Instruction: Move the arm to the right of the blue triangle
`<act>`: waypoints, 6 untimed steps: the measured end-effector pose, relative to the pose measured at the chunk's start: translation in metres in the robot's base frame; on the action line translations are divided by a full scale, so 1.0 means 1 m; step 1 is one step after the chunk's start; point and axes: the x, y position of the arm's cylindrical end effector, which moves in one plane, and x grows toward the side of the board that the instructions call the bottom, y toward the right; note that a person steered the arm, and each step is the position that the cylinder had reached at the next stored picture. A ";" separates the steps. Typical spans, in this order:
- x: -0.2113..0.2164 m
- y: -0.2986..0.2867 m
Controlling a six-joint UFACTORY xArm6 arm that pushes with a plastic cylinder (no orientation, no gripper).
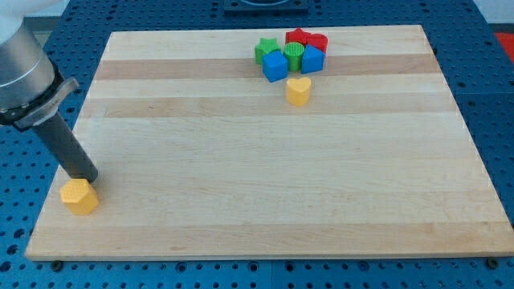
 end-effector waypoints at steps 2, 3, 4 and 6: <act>-0.022 0.100; -0.044 0.216; -0.096 0.315; -0.204 0.405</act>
